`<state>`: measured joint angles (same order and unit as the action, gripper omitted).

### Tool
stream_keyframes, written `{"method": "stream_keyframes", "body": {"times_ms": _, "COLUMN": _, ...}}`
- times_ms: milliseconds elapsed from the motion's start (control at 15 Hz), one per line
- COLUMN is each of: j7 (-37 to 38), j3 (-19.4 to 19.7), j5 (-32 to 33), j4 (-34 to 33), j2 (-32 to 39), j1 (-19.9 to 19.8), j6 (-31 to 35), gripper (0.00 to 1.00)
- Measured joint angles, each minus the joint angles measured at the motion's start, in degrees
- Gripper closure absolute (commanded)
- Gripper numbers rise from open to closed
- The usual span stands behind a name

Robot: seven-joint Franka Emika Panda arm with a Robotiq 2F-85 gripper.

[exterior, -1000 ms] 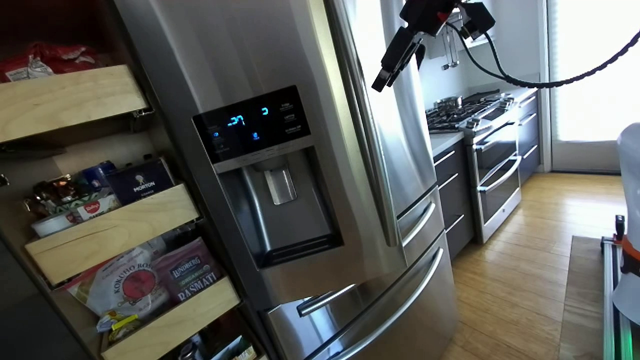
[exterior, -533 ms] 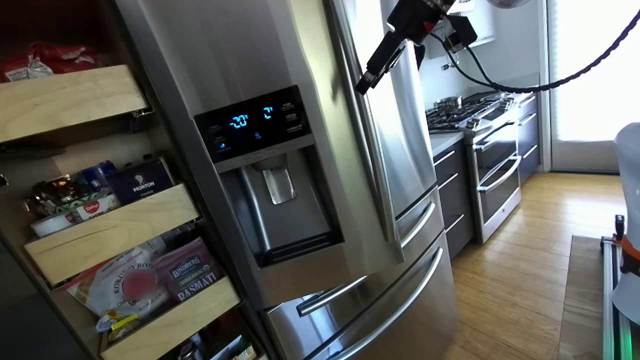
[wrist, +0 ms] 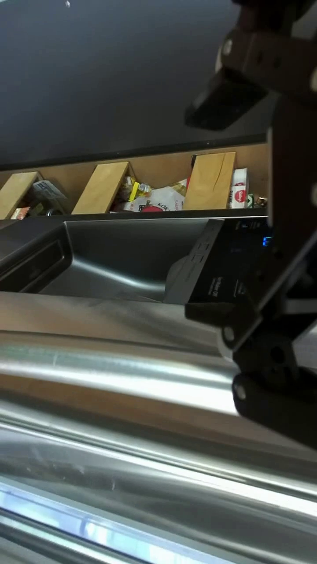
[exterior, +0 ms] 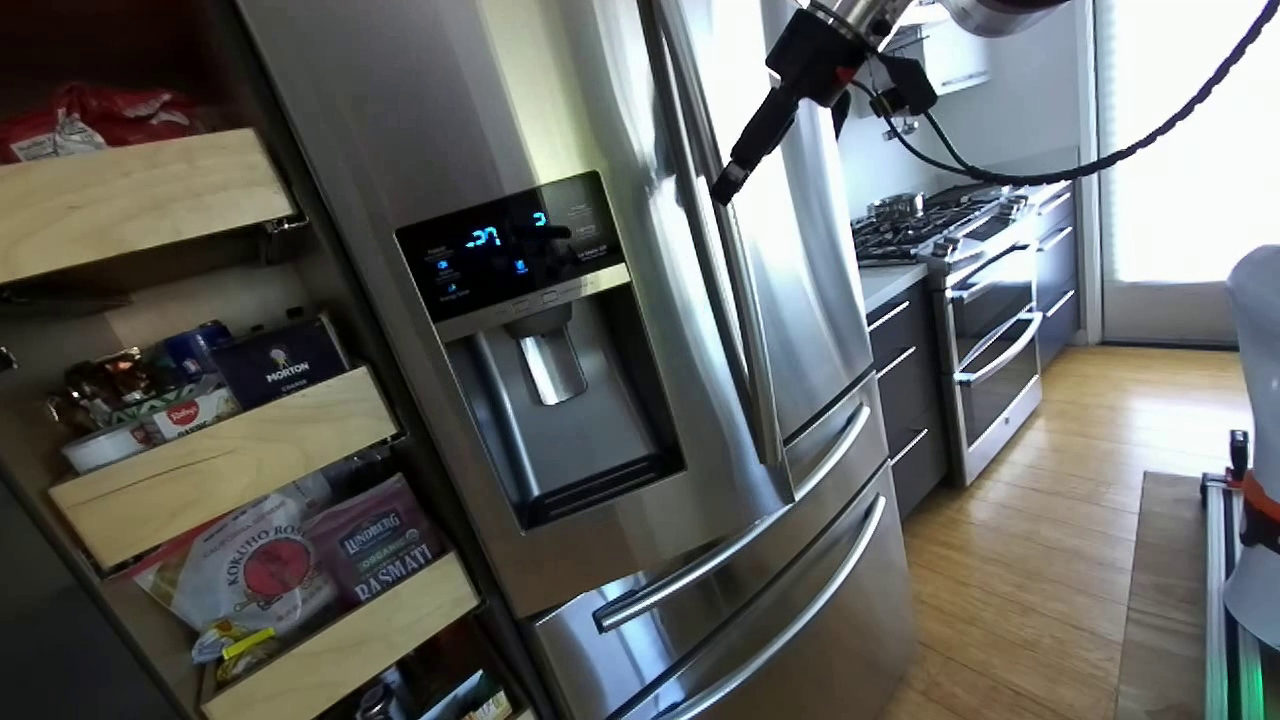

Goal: Open the fridge door

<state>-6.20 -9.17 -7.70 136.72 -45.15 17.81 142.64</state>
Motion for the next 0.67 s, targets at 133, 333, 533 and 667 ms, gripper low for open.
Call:
{"method": "stream_keyframes", "body": {"times_ms": 133, "j7": 0.0, "j3": 0.4, "j5": 0.0, "j4": 0.0, "j2": 0.0, "j1": -0.2, "j6": -0.2, "gripper": 0.00}}
{"method": "stream_keyframes", "body": {"times_ms": 333, "j7": 1.0, "j3": 0.3, "j5": 0.3, "j4": 0.0, "j2": 0.0, "j1": -1.5, "j6": -1.5, "gripper": 0.00}}
{"method": "stream_keyframes", "body": {"times_ms": 533, "j7": 3.2, "j3": -0.2, "j5": 2.9, "j4": -0.1, "j2": -0.1, "j1": -4.5, "j6": -2.4, "gripper": 0.00}}
{"method": "stream_keyframes", "body": {"times_ms": 667, "j7": 3.4, "j3": -0.2, "j5": 3.7, "j4": -0.1, "j2": -0.2, "j1": -6.1, "j6": -2.5, "gripper": 0.00}}
